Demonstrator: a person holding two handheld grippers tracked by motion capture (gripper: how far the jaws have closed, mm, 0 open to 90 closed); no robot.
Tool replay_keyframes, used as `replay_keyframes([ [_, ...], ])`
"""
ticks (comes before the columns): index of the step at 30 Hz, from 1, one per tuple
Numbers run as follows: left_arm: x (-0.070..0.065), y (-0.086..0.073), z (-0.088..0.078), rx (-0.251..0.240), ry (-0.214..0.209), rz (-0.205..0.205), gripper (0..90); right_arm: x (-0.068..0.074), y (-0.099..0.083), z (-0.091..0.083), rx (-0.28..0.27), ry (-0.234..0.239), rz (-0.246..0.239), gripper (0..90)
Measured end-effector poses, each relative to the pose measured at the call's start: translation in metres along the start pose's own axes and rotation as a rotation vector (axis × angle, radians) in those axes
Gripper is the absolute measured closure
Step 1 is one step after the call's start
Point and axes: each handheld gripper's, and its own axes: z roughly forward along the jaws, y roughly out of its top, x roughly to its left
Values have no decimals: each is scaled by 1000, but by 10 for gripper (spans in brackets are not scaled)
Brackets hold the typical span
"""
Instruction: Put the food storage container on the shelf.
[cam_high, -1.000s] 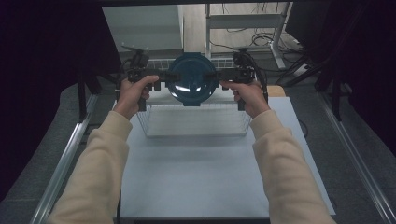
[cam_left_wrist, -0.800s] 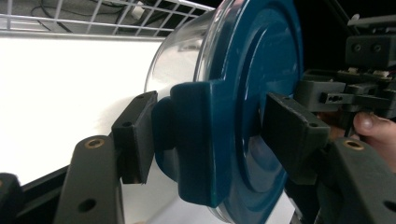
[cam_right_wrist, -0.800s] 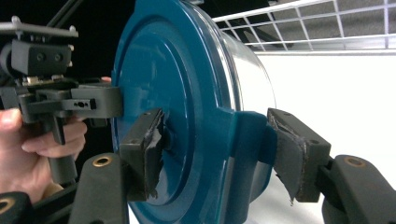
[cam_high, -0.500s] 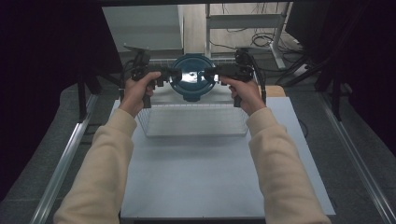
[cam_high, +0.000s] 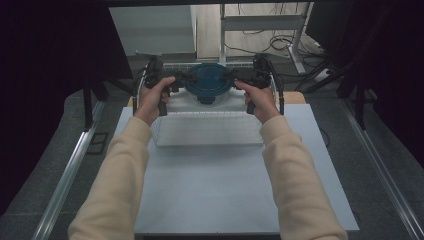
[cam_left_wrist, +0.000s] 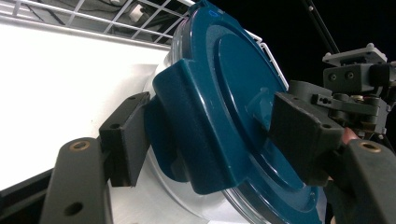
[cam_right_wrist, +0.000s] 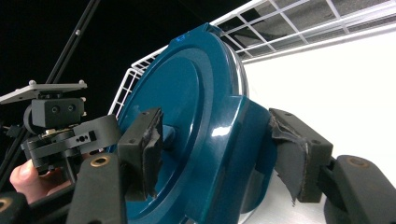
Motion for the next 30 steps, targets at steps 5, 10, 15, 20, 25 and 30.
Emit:
replay_keyframes([
  [5,-2,-1,0,-6,16,9,304,1,-2,-1,-12,-12,-15,347],
  [10,-7,-1,-3,-33,71,45,204,7,-4,-5,-52,-71,-79,233],
  [15,-16,-4,-17,-68,103,111,192,16,-7,-22,-102,-61,-176,191],
  [20,-28,-14,-32,-86,114,164,190,17,-11,-35,-113,-48,-259,193],
  [25,-41,-36,-49,-78,109,242,201,21,-27,-54,-99,-67,-426,214],
  [30,-48,-64,-59,-63,127,331,205,23,-50,-71,-80,-75,-530,229],
])
